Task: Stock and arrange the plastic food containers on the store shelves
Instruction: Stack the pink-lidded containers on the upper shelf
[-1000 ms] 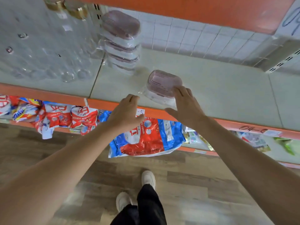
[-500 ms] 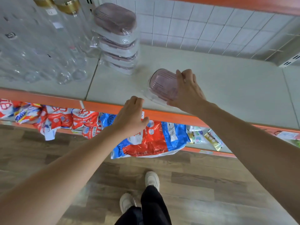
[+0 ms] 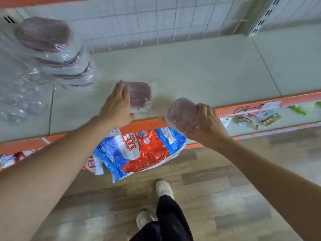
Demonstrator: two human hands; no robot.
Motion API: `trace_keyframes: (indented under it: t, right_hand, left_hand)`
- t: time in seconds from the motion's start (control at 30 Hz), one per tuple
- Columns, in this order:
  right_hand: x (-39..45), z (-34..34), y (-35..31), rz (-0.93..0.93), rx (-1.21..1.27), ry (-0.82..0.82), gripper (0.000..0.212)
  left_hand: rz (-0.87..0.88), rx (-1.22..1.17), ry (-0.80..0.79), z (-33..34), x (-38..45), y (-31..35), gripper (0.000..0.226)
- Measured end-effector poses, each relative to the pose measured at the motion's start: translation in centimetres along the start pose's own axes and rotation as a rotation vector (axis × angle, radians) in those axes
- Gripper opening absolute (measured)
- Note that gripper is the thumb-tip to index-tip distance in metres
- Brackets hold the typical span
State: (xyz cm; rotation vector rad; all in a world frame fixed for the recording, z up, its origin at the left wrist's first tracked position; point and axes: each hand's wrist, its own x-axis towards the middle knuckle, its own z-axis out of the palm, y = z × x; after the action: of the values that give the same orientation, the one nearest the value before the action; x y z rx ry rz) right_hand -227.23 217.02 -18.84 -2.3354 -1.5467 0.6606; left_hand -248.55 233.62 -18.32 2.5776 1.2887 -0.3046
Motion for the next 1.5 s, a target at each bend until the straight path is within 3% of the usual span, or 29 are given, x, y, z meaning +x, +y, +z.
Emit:
trace_keyframes:
  t: [0.13,0.3,0.53,0.77,0.97,1.1,1.23,1.37,1.5]
  right_hand:
    - [-0.4,0.1,0.6,-0.035,-0.081,0.008,0.084]
    - [-0.1,0.1,0.5,-0.027,-0.116,-0.043,0.088]
    - [-0.1,-0.5,-0.4,0.029,-0.089,-0.099,0.074]
    - [-3.1,0.1,-3.7,0.003,-0.094,-0.222,0.075]
    - [-5.3,0.7,-12.1,-0.239,-0.217,-0.375,0.084]
    - [-6.5,-0.1,-20.3,-0.458,-0.271,-0.406,0.089]
    - [-7.7,-2.2,-28.7,-0.613,-0.259,-0.379,0.088]
    - [-8.5,-5.3,-35.7,-0.8,-0.301,-0.341,0.09]
    - [-8.7,-10.3,-39.3,-0.799,-0.22,-0.362,0.08]
  left_hand:
    - [-0.034,0.045,-0.074,0.1,1.5,-0.4,0.102]
    - [0.011,0.138,0.06,-0.3,1.6,0.5,0.116]
    - [0.025,0.099,0.225,-0.5,-1.1,1.8,0.092]
    - [0.026,0.093,0.114,-0.9,-7.7,-0.4,0.091]
    - [-0.15,0.033,0.098,-3.3,-16.6,-6.3,0.093]
    - [-0.307,-0.122,0.153,-7.3,-24.2,-10.9,0.102]
    - [-0.409,-0.122,0.229,-12.5,-31.8,-15.5,0.1]
    - [-0.453,-0.225,0.32,-17.5,-36.3,-17.9,0.102]
    - [-0.42,-0.333,0.436,-22.0,-38.5,-19.2,0.098]
